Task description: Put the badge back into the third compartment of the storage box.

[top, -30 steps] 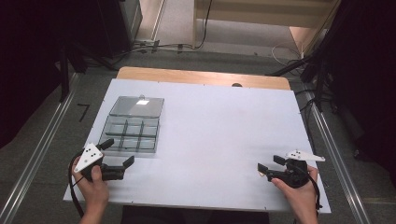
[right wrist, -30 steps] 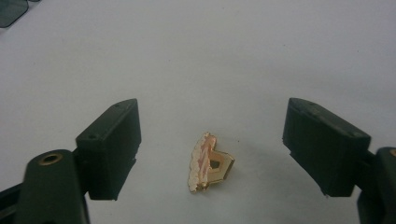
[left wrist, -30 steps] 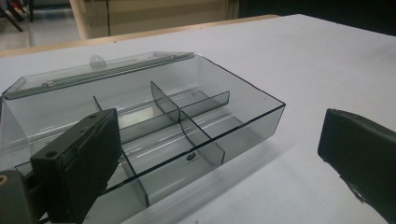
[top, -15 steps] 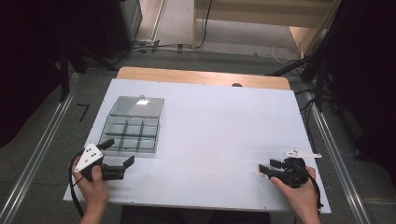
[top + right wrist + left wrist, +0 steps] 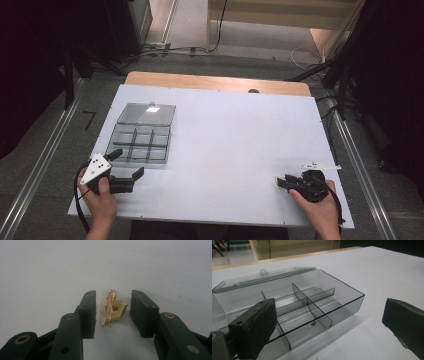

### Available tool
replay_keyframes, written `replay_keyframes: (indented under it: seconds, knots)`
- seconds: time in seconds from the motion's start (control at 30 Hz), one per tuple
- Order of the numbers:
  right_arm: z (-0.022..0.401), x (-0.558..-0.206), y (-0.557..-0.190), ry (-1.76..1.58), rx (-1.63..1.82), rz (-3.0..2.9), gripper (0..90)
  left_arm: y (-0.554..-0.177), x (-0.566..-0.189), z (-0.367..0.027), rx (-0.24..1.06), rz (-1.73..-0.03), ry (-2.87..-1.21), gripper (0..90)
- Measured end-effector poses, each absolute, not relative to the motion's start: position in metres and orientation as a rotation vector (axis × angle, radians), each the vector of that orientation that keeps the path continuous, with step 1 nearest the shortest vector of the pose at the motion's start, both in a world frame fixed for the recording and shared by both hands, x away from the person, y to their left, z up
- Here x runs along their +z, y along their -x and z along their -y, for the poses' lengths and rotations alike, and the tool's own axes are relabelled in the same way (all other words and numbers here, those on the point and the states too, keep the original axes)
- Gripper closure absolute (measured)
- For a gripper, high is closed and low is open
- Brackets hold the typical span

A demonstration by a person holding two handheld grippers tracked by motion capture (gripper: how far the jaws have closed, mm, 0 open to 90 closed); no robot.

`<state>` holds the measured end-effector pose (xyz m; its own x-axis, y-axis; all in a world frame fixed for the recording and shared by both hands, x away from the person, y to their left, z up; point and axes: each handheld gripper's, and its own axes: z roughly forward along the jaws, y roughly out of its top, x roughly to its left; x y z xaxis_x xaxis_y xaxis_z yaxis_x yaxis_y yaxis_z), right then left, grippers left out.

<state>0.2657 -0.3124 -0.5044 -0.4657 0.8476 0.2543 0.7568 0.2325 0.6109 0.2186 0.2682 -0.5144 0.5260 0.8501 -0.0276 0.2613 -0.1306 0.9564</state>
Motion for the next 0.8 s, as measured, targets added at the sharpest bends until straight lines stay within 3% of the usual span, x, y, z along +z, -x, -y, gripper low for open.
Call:
replay_keyframes:
  seconds: [0.33,0.43,0.8]
  knots:
    - [0.298,-0.502,-0.26,-1.608,0.965,-2.317,70.4,-0.219,-0.515,-0.268,0.675,-0.957,-1.666,0.0]
    - [0.299,-0.501,-0.259,-1.61,1.027,-2.344,79.0,-0.218,-0.515,-0.268,0.676,-0.958,-1.665,0.0]
    - [0.295,-0.497,-0.255,-1.544,1.038,-2.358,82.7,-0.218,-0.515,-0.268,0.677,-0.959,-1.662,0.0]
